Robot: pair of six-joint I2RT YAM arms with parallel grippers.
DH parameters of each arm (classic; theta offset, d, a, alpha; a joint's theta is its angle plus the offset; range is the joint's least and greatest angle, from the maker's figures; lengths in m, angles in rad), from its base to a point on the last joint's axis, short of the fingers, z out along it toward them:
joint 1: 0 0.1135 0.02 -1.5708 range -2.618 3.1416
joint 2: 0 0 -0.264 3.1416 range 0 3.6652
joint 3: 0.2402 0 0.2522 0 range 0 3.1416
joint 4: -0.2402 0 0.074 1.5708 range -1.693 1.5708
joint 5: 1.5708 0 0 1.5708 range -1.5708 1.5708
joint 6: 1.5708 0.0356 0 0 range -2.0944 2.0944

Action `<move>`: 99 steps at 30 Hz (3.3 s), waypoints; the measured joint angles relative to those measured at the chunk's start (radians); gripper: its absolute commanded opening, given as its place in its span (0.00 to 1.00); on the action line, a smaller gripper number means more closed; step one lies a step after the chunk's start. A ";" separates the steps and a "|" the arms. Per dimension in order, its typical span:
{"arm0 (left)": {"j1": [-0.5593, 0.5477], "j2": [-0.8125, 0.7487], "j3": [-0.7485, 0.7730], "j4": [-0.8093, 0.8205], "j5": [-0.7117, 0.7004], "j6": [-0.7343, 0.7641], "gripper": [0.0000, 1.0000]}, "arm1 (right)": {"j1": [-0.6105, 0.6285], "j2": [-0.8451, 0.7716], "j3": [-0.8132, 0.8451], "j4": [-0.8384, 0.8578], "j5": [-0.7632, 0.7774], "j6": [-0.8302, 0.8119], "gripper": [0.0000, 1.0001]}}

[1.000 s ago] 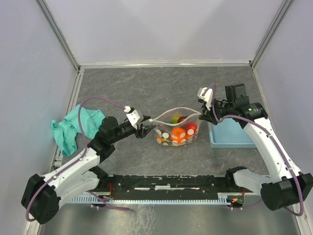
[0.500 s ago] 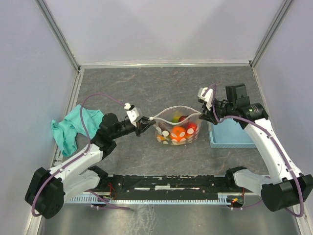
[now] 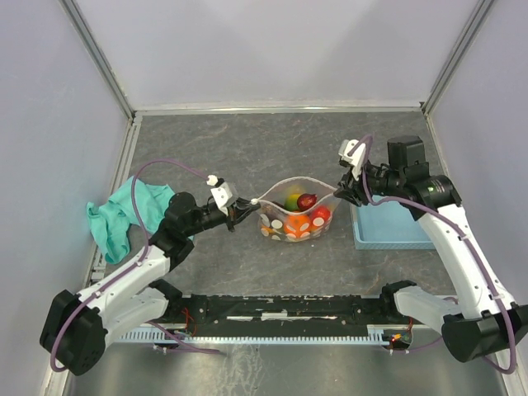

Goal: Place the food in the zip-top bag and seal the zipper
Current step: Zip the zipper food storage bag at the center of the board.

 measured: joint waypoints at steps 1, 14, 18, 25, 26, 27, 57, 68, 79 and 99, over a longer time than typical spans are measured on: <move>0.001 -0.002 0.000 -0.004 0.000 0.000 0.03 | 0.005 0.000 0.012 0.000 0.000 0.006 0.52; 0.001 -0.021 0.013 -0.061 0.000 0.031 0.03 | 0.309 0.068 0.164 0.064 0.052 0.017 0.57; 0.001 -0.030 0.014 -0.076 0.000 0.031 0.03 | 0.389 0.140 0.173 0.122 0.054 0.016 0.55; 0.001 -0.032 0.015 -0.078 0.005 0.031 0.03 | 0.515 0.279 0.216 0.185 0.053 -0.008 0.50; 0.001 -0.032 0.015 -0.078 0.007 0.031 0.03 | 0.527 0.296 0.226 0.188 0.053 -0.013 0.49; 0.001 -0.032 0.015 -0.078 0.011 0.031 0.03 | 0.540 0.316 0.240 0.191 0.053 -0.019 0.48; 0.001 -0.039 0.017 -0.085 0.027 0.031 0.03 | 0.592 0.489 0.344 0.142 0.038 -0.114 0.02; -0.002 -0.039 0.030 -0.093 0.023 0.048 0.03 | 0.592 0.402 0.296 0.108 0.154 -0.122 0.02; -0.005 -0.039 0.032 -0.094 -0.034 0.048 0.03 | 0.532 0.278 0.196 0.083 0.247 -0.092 0.02; -0.006 -0.039 0.032 -0.105 -0.161 0.048 0.03 | 0.409 0.052 0.049 0.027 0.372 -0.031 0.02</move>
